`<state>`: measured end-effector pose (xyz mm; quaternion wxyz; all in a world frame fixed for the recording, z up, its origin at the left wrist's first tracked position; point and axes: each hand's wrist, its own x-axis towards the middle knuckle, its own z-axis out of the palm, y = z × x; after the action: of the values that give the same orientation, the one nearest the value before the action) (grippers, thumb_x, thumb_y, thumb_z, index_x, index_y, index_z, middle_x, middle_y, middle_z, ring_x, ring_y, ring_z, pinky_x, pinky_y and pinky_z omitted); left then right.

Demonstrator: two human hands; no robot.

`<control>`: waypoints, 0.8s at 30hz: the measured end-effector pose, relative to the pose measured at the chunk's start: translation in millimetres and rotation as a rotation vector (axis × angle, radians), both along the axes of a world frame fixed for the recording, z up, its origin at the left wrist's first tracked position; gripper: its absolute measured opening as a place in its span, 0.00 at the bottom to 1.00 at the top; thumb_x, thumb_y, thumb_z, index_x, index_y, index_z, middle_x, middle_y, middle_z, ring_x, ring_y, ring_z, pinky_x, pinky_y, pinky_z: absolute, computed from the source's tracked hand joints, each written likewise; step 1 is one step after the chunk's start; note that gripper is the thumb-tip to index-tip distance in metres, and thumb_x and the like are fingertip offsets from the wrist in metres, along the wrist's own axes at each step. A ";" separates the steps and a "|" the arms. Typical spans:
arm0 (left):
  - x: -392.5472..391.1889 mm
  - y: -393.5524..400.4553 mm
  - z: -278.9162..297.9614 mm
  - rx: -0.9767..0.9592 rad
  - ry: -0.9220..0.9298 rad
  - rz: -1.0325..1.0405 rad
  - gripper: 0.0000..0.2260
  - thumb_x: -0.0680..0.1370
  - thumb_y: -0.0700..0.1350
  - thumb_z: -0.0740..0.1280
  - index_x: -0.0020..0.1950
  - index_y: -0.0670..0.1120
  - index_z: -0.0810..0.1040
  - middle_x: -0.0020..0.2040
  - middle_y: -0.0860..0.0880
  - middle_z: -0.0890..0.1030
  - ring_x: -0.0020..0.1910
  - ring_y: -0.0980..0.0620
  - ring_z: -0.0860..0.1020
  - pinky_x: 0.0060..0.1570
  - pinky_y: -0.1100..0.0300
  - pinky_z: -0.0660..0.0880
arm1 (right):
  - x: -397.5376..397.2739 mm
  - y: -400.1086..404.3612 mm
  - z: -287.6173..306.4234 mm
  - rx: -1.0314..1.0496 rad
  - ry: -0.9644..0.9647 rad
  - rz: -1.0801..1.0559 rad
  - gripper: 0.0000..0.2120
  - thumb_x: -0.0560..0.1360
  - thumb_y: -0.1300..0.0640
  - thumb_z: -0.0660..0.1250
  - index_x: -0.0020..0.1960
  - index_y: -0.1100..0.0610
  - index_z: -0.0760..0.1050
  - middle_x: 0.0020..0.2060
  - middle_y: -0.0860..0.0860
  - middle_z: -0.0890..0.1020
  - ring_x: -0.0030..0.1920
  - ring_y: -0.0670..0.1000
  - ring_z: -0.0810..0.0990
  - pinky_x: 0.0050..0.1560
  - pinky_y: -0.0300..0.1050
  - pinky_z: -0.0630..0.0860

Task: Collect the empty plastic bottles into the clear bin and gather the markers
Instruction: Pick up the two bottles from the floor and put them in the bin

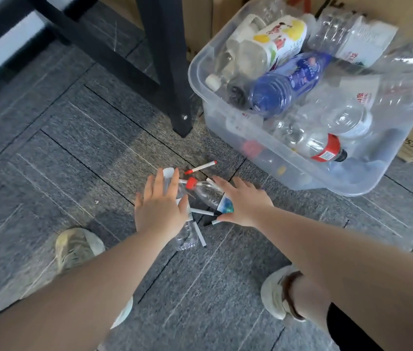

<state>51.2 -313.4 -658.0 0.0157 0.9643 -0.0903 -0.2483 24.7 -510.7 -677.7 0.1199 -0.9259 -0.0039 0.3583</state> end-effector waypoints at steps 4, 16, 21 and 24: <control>7.9 -3.9 -16.4 -0.034 -0.022 0.043 0.27 0.81 0.61 0.47 0.78 0.56 0.43 0.79 0.48 0.44 0.78 0.45 0.47 0.74 0.45 0.51 | -5.0 8.9 -20.1 -0.030 0.019 -0.080 0.50 0.72 0.50 0.73 0.74 0.36 0.36 0.60 0.57 0.74 0.62 0.61 0.73 0.58 0.61 0.74; -9.3 8.6 -48.3 -0.048 0.077 0.260 0.42 0.71 0.75 0.50 0.76 0.59 0.34 0.78 0.47 0.36 0.77 0.38 0.44 0.72 0.39 0.54 | 7.1 21.6 3.5 0.203 -0.533 -0.283 0.41 0.71 0.46 0.67 0.77 0.45 0.49 0.59 0.55 0.69 0.60 0.58 0.69 0.42 0.52 0.77; -16.4 0.4 -52.6 -0.071 0.172 0.286 0.50 0.64 0.78 0.54 0.75 0.58 0.31 0.78 0.46 0.37 0.77 0.38 0.46 0.68 0.36 0.60 | 20.7 39.1 12.5 0.326 -0.704 -0.256 0.39 0.68 0.41 0.62 0.74 0.45 0.50 0.54 0.55 0.72 0.54 0.58 0.73 0.34 0.50 0.77; -14.7 -5.3 -57.3 -0.094 0.210 0.299 0.52 0.66 0.75 0.61 0.76 0.57 0.32 0.78 0.45 0.39 0.76 0.39 0.49 0.66 0.37 0.64 | 34.8 49.6 22.9 0.404 -0.729 -0.332 0.40 0.68 0.40 0.62 0.76 0.48 0.53 0.56 0.54 0.71 0.56 0.57 0.73 0.39 0.49 0.77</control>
<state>36.5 -318.7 -715.3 0.1067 0.9340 0.0447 -0.3381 59.5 -461.1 -654.8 0.3449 -0.9378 0.0328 -0.0232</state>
